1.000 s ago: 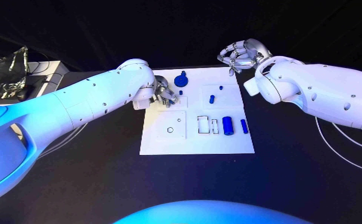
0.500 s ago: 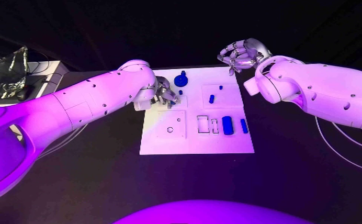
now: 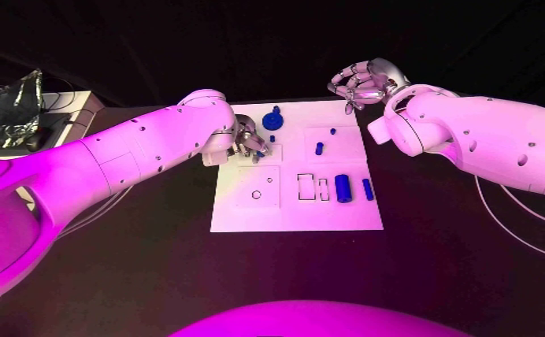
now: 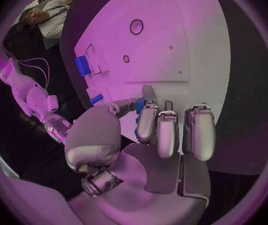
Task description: Assemble the parts on the task board
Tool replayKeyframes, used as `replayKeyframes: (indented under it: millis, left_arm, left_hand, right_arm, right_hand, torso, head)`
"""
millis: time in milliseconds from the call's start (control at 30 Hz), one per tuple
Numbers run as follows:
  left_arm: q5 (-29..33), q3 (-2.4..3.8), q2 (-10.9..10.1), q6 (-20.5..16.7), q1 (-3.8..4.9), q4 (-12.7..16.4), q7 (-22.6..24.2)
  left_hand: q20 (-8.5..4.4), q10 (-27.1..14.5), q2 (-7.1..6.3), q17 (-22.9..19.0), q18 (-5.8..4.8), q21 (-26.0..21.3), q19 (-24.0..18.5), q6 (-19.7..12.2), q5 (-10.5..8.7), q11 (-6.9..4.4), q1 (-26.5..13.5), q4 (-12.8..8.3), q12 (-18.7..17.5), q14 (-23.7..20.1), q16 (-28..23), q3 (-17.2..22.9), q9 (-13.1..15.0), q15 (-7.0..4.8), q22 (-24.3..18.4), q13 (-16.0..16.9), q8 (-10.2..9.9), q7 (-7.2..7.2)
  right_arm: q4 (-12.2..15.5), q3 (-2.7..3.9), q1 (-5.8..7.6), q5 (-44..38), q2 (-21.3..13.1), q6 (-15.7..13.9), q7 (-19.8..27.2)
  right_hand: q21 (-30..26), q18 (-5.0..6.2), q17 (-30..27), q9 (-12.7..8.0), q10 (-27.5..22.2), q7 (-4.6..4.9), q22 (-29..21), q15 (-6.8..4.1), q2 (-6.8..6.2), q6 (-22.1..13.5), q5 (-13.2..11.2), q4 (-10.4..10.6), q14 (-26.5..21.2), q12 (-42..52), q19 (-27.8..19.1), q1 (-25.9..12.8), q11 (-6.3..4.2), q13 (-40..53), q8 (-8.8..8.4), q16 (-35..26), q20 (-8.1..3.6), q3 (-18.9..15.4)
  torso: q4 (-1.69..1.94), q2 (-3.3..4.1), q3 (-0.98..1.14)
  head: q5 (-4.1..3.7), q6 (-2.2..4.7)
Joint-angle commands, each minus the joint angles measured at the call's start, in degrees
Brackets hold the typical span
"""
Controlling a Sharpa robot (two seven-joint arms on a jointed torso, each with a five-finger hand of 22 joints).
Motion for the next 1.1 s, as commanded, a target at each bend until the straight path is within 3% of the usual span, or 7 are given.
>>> replayKeyframes:
  millis: [33,700,1100]
  left_arm:
    - [-1.13,-0.15,0.06,0.47,-0.23,-0.26,-0.54]
    - [-2.00,-0.07,0.36,-0.85,-0.18,-0.12,-0.50]
    - [-3.26,1.96,-0.86,0.61,0.13,1.85,-0.74]
  left_hand:
    - [-0.01,0.25,2.00,15.09,-0.68,0.29,0.57,0.06,0.18,0.19,2.18,-7.05,-0.10,6.07,0.19,7.74,0.09,-0.16,4.62,0.10,-0.14,-0.52]
    - [-0.12,0.73,1.17,15.09,-0.76,0.47,0.82,0.47,2.11,0.07,2.33,-8.05,0.43,6.07,0.19,8.84,0.30,-0.27,5.02,0.94,-0.01,-0.64]
    - [-0.13,0.79,1.09,15.09,-0.77,0.48,0.84,0.54,2.40,0.06,2.30,-8.09,0.51,6.07,0.19,8.94,0.32,-0.29,5.04,1.06,0.00,-0.65]
  right_arm:
    - [0.00,0.01,-0.04,-0.51,0.07,0.78,0.48]
    - [-0.02,0.01,-0.07,-0.51,0.06,0.85,0.47]
    - [-0.12,0.01,-0.07,-0.51,-0.05,0.78,0.44]
  right_hand:
    - [-0.33,0.72,0.07,0.07,-0.28,0.35,-0.06,-0.06,-0.52,-0.13,0.36,-0.08,0.20,0.03,0.33,0.14,0.07,-0.06,-0.30,-0.30,0.06,0.35]
    - [-0.33,0.72,0.07,0.07,-0.28,0.35,-0.06,-0.06,-0.52,-0.13,0.36,-0.08,0.20,0.03,0.33,0.14,0.07,-0.06,-0.30,-0.30,0.06,0.35]
    - [-0.58,0.72,0.17,0.17,-0.27,0.35,-0.27,-0.07,-0.64,-0.10,0.32,-0.17,0.28,0.11,0.49,0.13,0.07,-0.20,-0.34,-0.53,0.04,0.58]
  torso:
    - [-0.02,0.01,-0.01]
    - [-0.01,0.01,-0.04]
    - [0.09,-0.05,-0.03]
  head:
    - [0.06,-0.07]
    - [-0.03,-0.17]
    - [0.00,-0.09]
